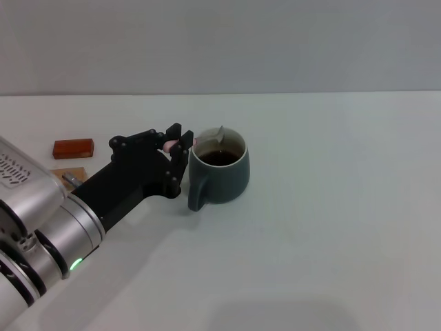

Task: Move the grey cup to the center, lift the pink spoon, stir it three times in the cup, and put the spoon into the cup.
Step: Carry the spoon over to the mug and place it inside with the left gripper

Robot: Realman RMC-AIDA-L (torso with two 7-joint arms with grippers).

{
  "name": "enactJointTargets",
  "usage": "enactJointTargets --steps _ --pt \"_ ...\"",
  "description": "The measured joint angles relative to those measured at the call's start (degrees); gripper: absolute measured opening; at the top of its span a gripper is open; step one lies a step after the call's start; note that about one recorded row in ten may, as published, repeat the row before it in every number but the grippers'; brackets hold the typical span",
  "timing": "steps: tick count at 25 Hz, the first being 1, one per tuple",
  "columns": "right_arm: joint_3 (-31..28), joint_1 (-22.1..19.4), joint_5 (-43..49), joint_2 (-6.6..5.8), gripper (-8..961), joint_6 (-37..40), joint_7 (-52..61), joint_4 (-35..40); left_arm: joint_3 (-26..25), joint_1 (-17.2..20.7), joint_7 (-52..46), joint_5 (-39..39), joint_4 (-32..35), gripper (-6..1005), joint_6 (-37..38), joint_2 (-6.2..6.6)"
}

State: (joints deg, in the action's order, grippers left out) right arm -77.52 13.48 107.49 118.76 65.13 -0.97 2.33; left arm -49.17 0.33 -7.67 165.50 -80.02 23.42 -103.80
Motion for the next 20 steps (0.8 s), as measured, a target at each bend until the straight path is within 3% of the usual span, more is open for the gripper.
enactJointTargets --steps 7,20 --pt "0.0 0.0 0.0 0.07 -1 0.0 0.0 -0.1 0.0 -1.5 0.1 0.0 -0.9 146 -4.2 0.54" --pt "0.1 0.0 0.2 0.0 -1 0.0 0.0 0.1 -1.0 -4.8 0.2 0.0 -1.4 146 -11.4 0.24"
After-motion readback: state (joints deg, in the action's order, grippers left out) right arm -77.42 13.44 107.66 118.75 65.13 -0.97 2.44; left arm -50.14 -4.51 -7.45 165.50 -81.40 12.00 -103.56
